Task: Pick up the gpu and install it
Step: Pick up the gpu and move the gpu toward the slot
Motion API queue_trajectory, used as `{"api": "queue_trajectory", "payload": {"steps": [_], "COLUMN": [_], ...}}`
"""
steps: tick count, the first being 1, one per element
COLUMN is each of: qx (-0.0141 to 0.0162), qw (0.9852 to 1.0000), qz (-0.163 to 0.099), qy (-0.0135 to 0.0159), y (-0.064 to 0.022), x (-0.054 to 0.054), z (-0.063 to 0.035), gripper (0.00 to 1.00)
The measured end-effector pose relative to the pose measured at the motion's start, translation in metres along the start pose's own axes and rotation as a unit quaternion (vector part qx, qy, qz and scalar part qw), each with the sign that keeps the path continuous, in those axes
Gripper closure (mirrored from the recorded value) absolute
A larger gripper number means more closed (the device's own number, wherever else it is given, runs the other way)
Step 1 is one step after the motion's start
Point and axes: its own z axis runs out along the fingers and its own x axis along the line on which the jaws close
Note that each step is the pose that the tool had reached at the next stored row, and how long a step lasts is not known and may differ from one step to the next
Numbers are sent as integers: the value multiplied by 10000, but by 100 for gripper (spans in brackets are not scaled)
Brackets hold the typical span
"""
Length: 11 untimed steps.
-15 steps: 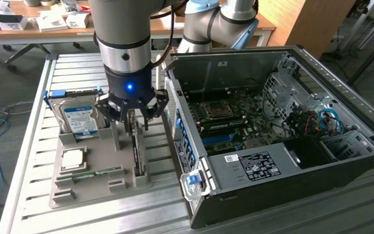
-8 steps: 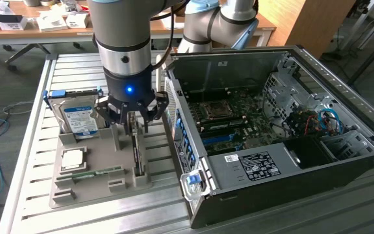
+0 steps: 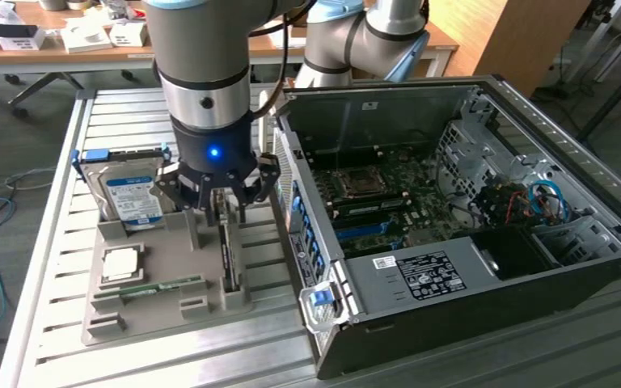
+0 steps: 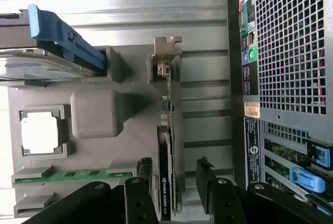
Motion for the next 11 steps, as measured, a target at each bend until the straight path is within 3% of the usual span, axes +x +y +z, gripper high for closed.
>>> {"api": "queue_trajectory", "payload": {"steps": [11], "qx": [0], "qw": [10000], "qz": [-10], "qy": [0], "y": [-17], "x": [8], "z": [158], "gripper": [53]}}
